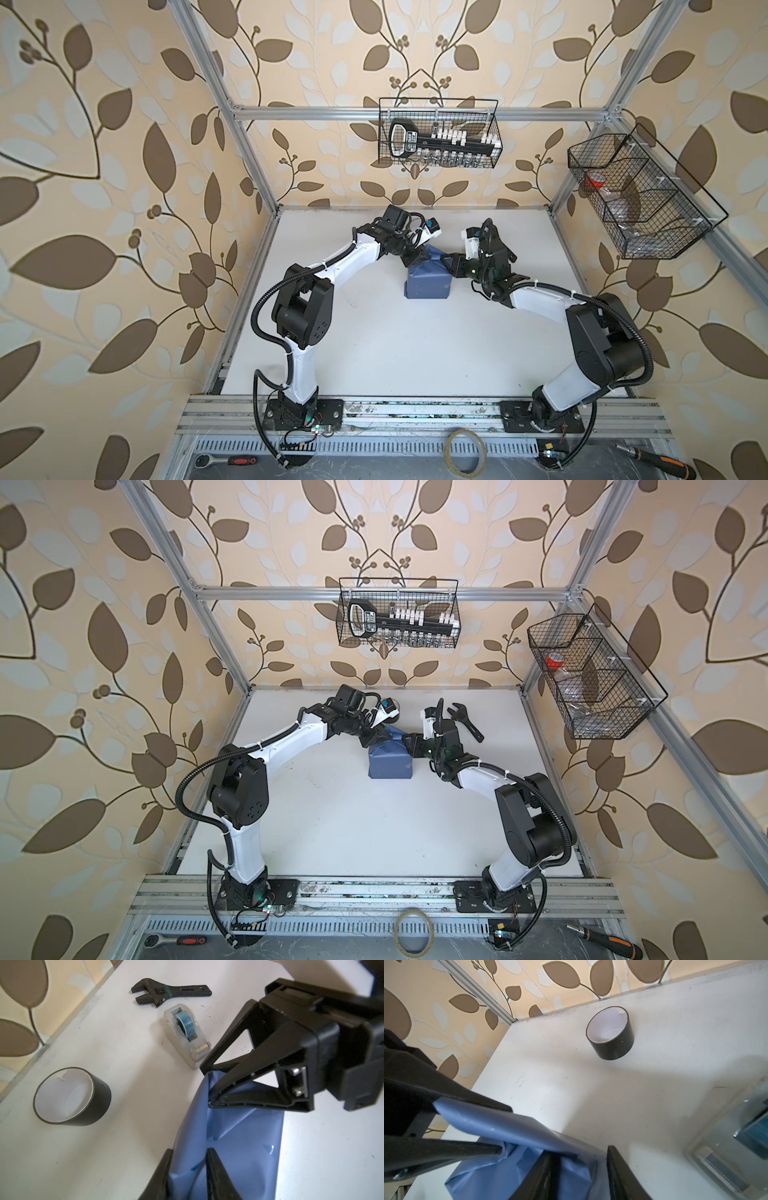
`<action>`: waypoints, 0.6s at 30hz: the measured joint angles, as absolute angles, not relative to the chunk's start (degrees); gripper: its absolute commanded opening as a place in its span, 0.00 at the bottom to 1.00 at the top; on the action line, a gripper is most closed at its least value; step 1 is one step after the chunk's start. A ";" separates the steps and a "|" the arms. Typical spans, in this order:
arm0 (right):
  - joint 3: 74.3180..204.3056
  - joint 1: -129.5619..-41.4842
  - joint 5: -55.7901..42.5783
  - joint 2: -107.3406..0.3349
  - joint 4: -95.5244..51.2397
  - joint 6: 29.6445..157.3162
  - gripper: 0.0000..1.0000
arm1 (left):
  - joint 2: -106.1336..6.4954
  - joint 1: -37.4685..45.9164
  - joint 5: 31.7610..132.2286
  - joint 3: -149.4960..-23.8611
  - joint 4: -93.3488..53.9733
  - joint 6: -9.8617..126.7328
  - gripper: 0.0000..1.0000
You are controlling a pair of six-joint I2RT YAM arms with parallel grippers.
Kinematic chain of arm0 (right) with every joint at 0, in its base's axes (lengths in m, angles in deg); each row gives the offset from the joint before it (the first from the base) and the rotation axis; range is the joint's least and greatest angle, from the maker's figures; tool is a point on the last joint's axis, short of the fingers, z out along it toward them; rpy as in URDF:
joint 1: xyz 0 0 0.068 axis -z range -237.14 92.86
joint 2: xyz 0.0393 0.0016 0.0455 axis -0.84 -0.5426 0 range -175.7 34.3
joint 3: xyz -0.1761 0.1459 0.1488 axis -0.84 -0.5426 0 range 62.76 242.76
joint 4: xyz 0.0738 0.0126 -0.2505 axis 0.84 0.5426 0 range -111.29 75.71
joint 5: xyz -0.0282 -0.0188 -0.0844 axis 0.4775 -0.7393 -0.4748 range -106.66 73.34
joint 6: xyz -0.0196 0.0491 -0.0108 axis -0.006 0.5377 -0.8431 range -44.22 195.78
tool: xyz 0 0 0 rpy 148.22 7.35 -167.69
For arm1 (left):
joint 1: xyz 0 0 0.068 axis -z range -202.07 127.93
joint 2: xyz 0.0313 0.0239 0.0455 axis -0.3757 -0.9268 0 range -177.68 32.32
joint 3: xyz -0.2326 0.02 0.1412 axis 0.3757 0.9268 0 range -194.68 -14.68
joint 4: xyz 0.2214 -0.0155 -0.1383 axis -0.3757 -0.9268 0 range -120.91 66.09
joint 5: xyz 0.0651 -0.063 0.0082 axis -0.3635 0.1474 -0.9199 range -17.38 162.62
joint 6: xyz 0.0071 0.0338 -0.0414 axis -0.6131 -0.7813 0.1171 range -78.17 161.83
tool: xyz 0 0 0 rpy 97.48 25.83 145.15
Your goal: Wrap the gift box in paper
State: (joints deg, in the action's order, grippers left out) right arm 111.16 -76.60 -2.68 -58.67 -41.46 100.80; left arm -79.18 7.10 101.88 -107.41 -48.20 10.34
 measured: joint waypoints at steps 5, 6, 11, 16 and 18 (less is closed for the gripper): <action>111.27 -76.60 -2.68 -58.67 -41.26 100.77 0.43 | -80.60 7.10 102.80 -108.85 -49.27 8.70 0.21; 111.36 -76.60 -2.68 -58.67 -41.13 100.73 0.43 | -80.78 7.10 102.84 -108.98 -49.51 8.38 0.21; 111.73 -76.60 -2.66 -58.67 -40.38 100.32 0.43 | -80.91 7.10 102.86 -109.07 -50.74 6.80 0.17; 112.30 -76.60 -2.64 -58.67 -39.36 99.92 0.43 | -80.95 7.10 102.86 -109.09 -51.09 5.80 0.11; 112.36 -76.60 -2.62 -58.65 -39.14 99.90 0.44 | -80.95 7.12 102.86 -109.09 -51.09 5.71 0.09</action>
